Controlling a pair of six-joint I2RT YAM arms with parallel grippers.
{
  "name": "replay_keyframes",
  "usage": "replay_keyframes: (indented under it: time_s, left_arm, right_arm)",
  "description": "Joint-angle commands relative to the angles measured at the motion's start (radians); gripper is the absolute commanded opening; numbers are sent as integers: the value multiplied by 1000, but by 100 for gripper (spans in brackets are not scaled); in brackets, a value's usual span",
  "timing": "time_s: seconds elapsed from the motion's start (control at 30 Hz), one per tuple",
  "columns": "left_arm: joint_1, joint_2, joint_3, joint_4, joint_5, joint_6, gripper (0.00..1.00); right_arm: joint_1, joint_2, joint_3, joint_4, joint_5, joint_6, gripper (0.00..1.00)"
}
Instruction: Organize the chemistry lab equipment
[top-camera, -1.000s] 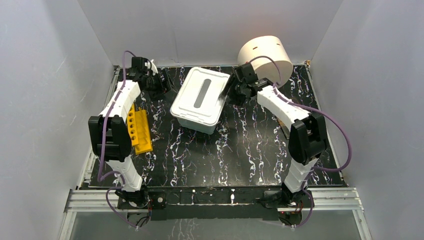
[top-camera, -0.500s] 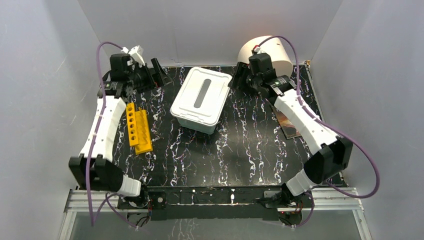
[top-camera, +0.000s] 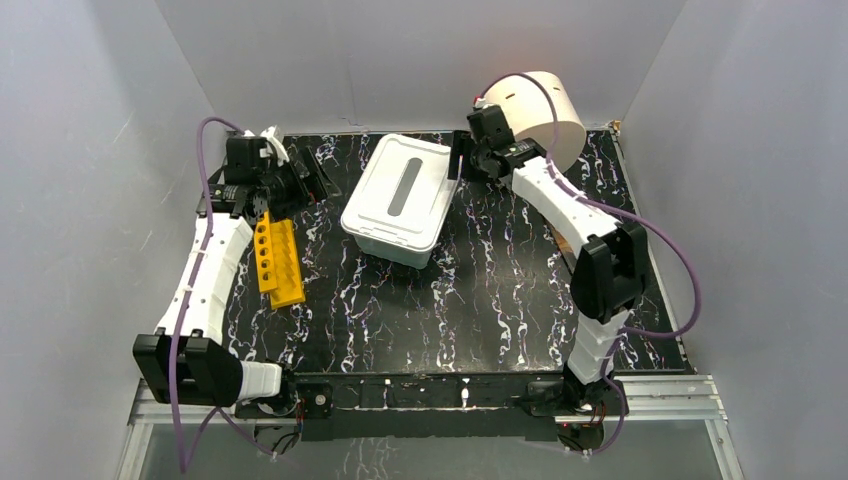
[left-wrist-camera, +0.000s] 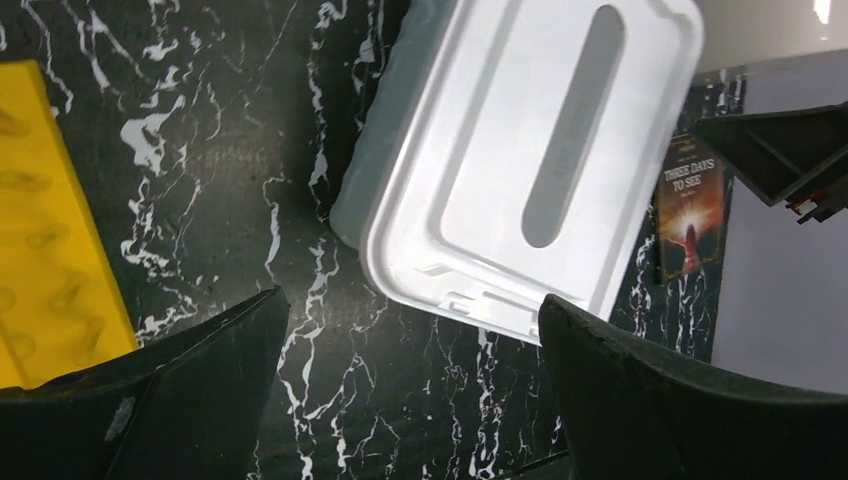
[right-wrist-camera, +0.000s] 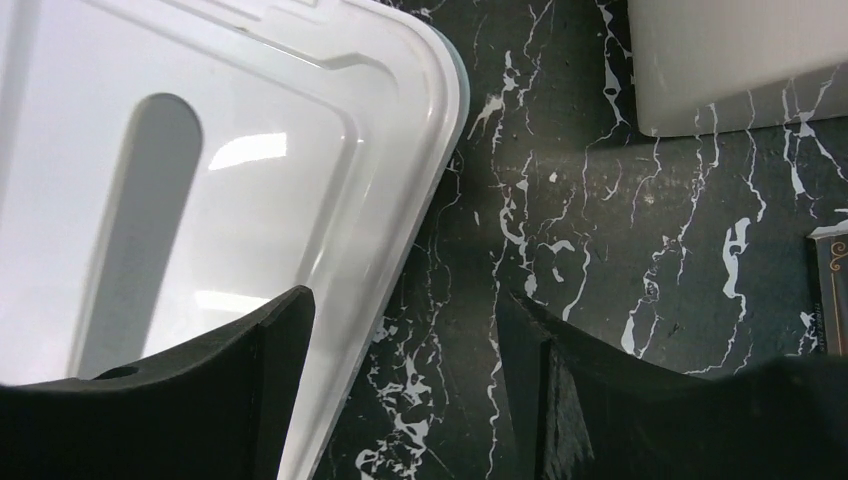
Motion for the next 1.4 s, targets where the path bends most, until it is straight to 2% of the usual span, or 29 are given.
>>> replay_keyframes:
  time_s: [0.0, 0.37, 0.57, 0.77, 0.9, 1.03, 1.13, 1.2, 1.3, 1.33, 1.37]
  left_arm:
    - [-2, -18, -36, -102, -73, -27, 94]
    - [-2, 18, -89, -117, -90, -6, 90]
    - [-2, 42, -123, -86, -30, -19, 80]
    - [-2, 73, -143, -53, -3, -36, 70]
    - [-14, 96, -143, -65, -65, -6, 63]
    - [-19, 111, -117, -85, -103, 19, 63]
    - [-19, 83, -61, -114, -137, 13, 65]
    - [-19, 38, -33, -115, -146, 1, 72]
    - [-19, -39, -6, -118, -140, -12, 85]
    - [-19, -63, -1, -122, -140, -15, 96]
    - [-19, -89, 2, -132, -142, -20, 98]
  right_arm:
    - [-12, 53, 78, 50, 22, -61, 75]
    - [-20, 137, 124, 42, 66, -60, 72]
    - [-20, 205, 139, -52, 96, -28, 62]
    - [-21, 186, 88, -44, 71, -8, 55]
    - [-23, 179, 135, -6, 15, -66, 55]
    - [-46, 188, 284, -46, -77, -139, 59]
    - [-54, 182, 371, -110, -94, -143, 62]
    - [-54, 132, 366, -112, -97, -143, 64]
    - [-55, 16, 258, -94, -107, -144, 69]
    - [-55, -38, 201, -79, -104, -146, 70]
    - [-54, -93, 132, -67, -99, -150, 72]
